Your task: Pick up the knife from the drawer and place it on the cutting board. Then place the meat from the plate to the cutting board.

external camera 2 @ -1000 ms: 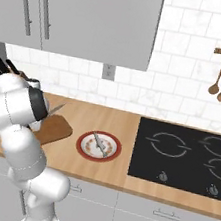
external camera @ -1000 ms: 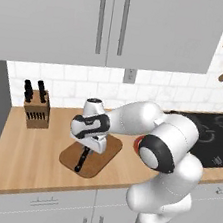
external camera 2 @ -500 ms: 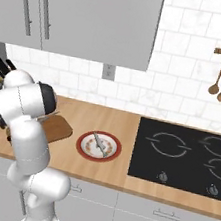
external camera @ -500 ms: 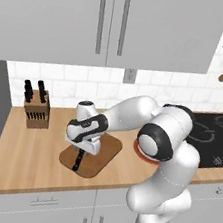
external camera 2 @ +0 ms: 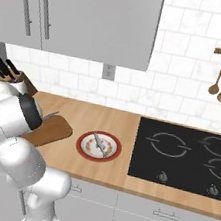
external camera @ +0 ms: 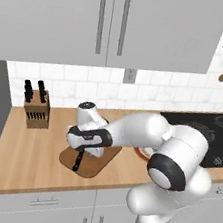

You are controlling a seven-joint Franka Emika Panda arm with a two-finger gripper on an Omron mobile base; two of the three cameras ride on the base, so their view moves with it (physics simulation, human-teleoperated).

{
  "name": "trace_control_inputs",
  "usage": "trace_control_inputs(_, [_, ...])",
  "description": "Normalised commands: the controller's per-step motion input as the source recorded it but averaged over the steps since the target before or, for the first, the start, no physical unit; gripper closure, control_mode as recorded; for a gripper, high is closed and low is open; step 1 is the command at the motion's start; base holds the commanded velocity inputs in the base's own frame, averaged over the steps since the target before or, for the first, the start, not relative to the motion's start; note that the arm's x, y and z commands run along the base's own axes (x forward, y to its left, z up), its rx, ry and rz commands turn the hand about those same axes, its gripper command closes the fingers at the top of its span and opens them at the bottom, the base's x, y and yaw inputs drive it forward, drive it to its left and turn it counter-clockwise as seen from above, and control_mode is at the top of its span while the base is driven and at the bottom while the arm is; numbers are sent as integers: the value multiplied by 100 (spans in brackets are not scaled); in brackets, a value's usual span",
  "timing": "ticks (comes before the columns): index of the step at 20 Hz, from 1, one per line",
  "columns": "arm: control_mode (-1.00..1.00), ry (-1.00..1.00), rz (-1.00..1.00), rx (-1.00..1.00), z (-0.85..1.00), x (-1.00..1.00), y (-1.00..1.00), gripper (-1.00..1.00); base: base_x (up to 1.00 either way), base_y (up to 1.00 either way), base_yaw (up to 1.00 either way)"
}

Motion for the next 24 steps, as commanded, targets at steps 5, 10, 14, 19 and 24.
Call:
trace_control_inputs(5, [-100, -4, 1, 0, 65, -38, -59, -100, 0, 0, 0])
trace_control_inputs(10, [-100, 0, 1, 0, 45, -26, -84, -100, 0, 0, 0])
trace_control_inputs(14, [-100, 0, 9, 0, 20, -26, -100, -100, 0, 0, 0])
trace_control_inputs(19, [-100, 0, 13, 0, 23, -17, -100, -100, 0, 0, 0])
trace_control_inputs(24, [-100, 2, 11, 0, 25, -8, -100, -100, 0, 0, 0])
